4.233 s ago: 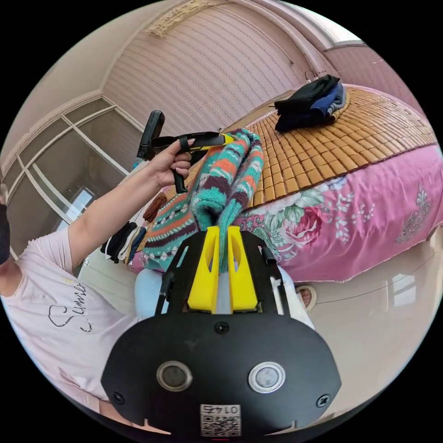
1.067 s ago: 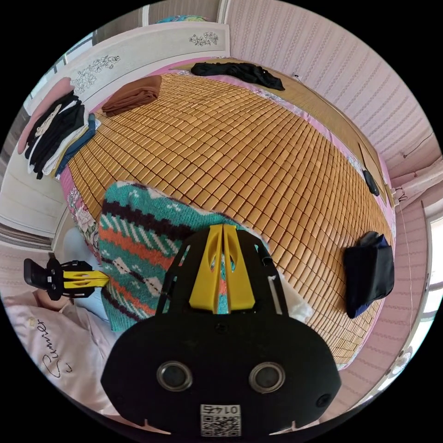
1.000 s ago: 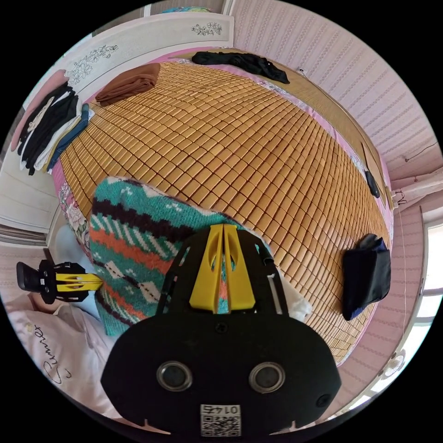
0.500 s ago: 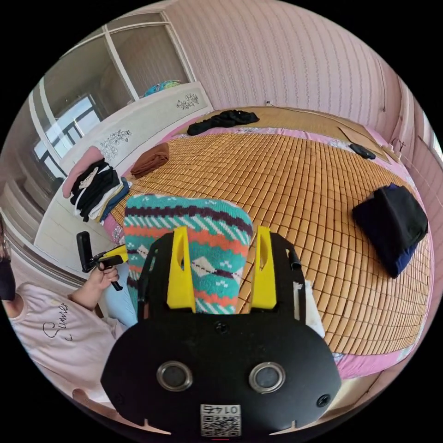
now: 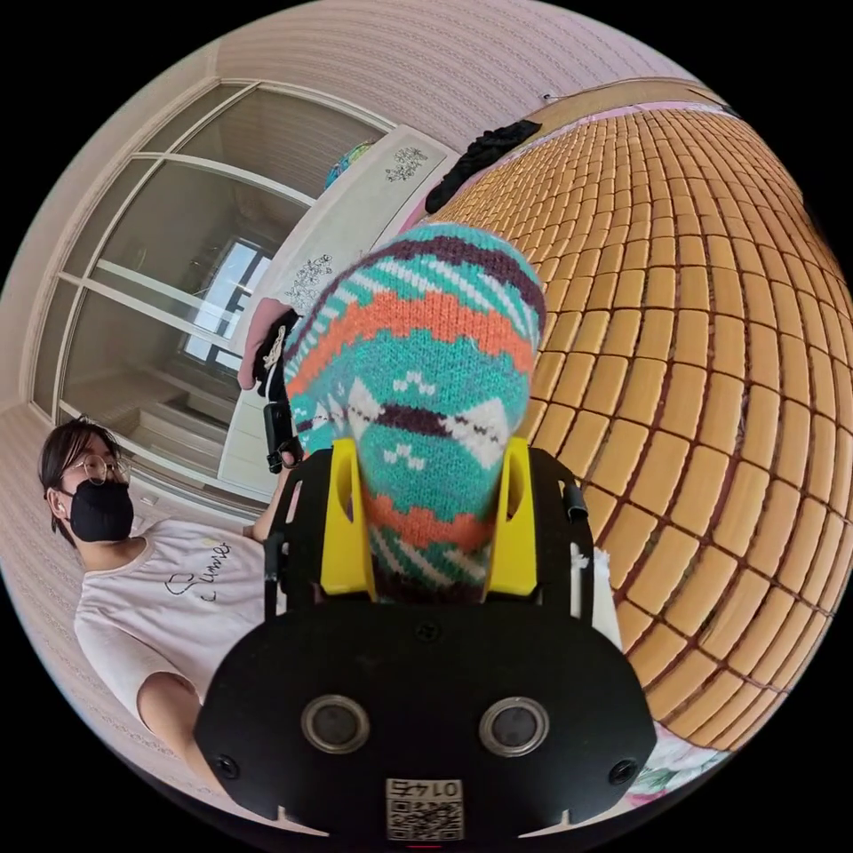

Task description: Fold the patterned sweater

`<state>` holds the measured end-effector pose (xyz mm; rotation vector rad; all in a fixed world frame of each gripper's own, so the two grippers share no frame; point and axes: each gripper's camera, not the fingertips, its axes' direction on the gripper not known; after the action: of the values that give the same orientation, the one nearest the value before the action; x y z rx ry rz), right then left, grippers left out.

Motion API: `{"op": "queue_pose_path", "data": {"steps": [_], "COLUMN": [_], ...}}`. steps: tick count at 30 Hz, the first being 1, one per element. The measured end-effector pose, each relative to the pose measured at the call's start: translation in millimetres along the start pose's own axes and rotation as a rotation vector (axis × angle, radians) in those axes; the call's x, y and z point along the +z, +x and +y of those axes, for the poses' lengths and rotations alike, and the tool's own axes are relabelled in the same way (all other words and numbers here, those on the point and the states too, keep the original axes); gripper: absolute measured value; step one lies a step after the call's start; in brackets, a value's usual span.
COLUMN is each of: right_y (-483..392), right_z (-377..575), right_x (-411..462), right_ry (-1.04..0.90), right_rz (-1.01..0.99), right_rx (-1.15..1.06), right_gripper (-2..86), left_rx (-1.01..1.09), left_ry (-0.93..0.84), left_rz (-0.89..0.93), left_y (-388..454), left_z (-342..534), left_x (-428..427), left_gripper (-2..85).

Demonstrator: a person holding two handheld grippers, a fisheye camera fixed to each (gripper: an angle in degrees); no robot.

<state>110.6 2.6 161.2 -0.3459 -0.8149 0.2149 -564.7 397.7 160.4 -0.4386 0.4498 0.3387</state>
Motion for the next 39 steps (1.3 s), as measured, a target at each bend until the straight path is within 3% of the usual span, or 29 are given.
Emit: {"op": "queue_pose_path", "data": {"steps": [4, 10, 17, 26, 31, 34, 36, 37, 39], "right_y": [-5, -98, -236, -349, -353, -344, -329, -313, -291], "right_z": [1, -4, -29, -169, -346, -483, -532, -545, -540], "right_x": [-1, 5, 48, 139, 193, 279, 344, 391, 461], "right_ry": [-0.020, -0.039, -0.088, -0.067, -0.023, -0.059, -0.076, -0.097, -0.179], "right_rz": [0.043, 0.307, 0.363, 0.065, -0.202, -0.079, 0.114, 0.245, 0.275], "right_rx": [-0.024, -0.326, -0.797, -1.128, -1.001, -0.700, -0.535, -0.431, -0.371], "right_gripper": [17.1, 13.9, 13.5, 13.3, 14.0, 18.0, 21.7, 23.6, 24.7], "left_rx": [-0.003, -0.010, 0.086, 0.273, 0.295, 0.137, 0.001, -0.006, 0.020], "left_ry": [-0.017, 0.036, 0.363, 0.736, 0.886, 0.898, 0.748, 0.712, 0.503], "left_rz": [-0.004, 0.095, 0.169, -0.245, -0.561, -0.757, -0.995, -1.029, -1.138], "left_y": [-7, -28, -35, -4, 20, -19, -64, -75, -120], "left_z": [-6, 0, 43, -6, -117, -222, -286, -296, -323], "left_x": [5, -20, -114, -273, -323, -336, -318, -310, -261], "left_gripper": [14.5, 8.5, 6.3, 6.2, 6.7, 8.1, 8.5, 8.3, 7.7]}}
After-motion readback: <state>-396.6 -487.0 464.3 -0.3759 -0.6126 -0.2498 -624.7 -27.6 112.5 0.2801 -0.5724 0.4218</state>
